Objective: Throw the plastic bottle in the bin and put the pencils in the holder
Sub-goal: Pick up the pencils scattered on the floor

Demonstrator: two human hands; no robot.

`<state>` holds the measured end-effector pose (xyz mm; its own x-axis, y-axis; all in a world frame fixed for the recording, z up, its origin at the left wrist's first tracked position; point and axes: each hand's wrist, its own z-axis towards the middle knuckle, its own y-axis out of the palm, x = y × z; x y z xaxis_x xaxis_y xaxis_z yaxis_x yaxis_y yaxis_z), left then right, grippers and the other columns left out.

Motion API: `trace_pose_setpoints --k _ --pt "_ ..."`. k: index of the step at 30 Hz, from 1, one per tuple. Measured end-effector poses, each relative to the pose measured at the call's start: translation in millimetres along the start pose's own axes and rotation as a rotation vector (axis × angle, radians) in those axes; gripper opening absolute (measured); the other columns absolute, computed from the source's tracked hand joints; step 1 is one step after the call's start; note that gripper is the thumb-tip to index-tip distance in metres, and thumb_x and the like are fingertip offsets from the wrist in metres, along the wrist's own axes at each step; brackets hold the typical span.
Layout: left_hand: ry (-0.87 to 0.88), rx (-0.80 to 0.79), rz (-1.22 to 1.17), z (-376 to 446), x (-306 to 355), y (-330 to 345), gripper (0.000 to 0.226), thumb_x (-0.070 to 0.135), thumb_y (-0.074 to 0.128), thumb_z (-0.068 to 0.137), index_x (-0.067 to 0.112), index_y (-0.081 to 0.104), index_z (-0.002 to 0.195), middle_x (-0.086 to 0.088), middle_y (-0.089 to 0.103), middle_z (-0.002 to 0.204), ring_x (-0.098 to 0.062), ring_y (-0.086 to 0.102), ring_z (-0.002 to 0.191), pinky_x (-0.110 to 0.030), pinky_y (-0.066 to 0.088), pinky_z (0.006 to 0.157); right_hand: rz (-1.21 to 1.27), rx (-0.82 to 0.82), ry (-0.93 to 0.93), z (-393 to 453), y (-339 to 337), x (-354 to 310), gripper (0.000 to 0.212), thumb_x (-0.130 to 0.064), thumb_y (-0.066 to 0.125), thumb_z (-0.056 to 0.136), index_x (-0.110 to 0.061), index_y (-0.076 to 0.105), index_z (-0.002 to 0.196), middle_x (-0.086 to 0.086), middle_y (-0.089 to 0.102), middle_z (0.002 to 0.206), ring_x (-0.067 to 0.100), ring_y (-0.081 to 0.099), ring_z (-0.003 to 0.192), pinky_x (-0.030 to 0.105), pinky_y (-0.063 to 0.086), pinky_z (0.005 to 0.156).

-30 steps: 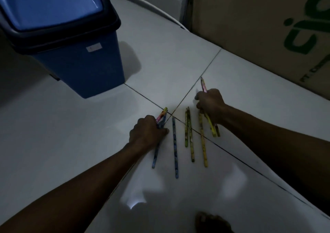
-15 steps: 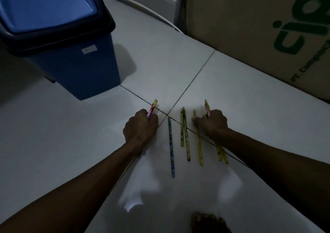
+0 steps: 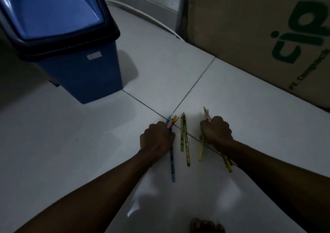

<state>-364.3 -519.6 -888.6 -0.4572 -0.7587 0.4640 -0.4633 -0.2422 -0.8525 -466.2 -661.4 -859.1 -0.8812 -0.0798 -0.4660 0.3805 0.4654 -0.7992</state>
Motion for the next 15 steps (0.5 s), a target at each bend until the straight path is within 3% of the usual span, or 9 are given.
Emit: trace_pose_setpoints --k 3,8,10,13,15 --pt "0.044 0.006 0.036 0.2 2.6 0.5 0.028 0.040 0.052 0.085 0.015 0.055 0.096 -0.009 0.063 0.098 -0.025 0.055 0.077 -0.031 0.035 0.062 0.080 -0.013 -0.008 1.3 -6.4 2.3 0.030 -0.033 0.049 0.077 -0.007 0.061 0.088 0.007 0.071 0.071 0.027 0.066 0.071 0.035 0.054 0.069" --pt "0.039 -0.014 0.069 2.3 -0.6 -2.3 0.033 0.043 0.041 0.092 0.014 0.054 0.100 -0.012 0.063 0.103 -0.033 0.061 0.091 -0.033 0.037 0.068 0.097 -0.027 0.003 3.7 -4.6 5.7 0.028 -0.029 0.055 0.082 -0.005 0.060 0.095 0.012 0.064 0.088 0.033 0.062 0.080 0.031 0.045 0.067" --pt "-0.011 -0.021 -0.004 5.6 -2.8 -8.3 0.026 0.042 0.041 0.092 0.017 0.049 0.092 -0.014 0.063 0.102 -0.033 0.061 0.090 -0.033 0.040 0.068 0.126 -0.043 -0.013 2.9 -0.7 4.2 0.029 -0.032 0.060 0.083 -0.005 0.062 0.096 0.014 0.067 0.087 0.033 0.066 0.078 0.033 0.050 0.067" --pt "-0.110 -0.033 -0.225 14.6 -3.9 -21.2 0.030 0.039 0.044 0.091 0.010 0.052 0.091 -0.016 0.066 0.097 -0.034 0.065 0.086 -0.038 0.054 0.074 0.209 -0.097 -0.042 -1.0 7.3 0.1 0.025 -0.031 0.067 0.085 -0.007 0.061 0.088 0.011 0.064 0.074 0.025 0.063 0.059 0.029 0.050 0.053" --pt "-0.199 -0.022 -0.423 20.4 -5.3 -28.0 0.034 0.035 0.046 0.091 0.005 0.060 0.098 -0.019 0.069 0.095 -0.036 0.068 0.085 -0.046 0.058 0.077 0.212 -0.114 -0.062 -3.7 12.9 -2.1 0.026 -0.032 0.071 0.081 -0.008 0.062 0.085 0.012 0.063 0.078 0.026 0.062 0.064 0.030 0.049 0.054"
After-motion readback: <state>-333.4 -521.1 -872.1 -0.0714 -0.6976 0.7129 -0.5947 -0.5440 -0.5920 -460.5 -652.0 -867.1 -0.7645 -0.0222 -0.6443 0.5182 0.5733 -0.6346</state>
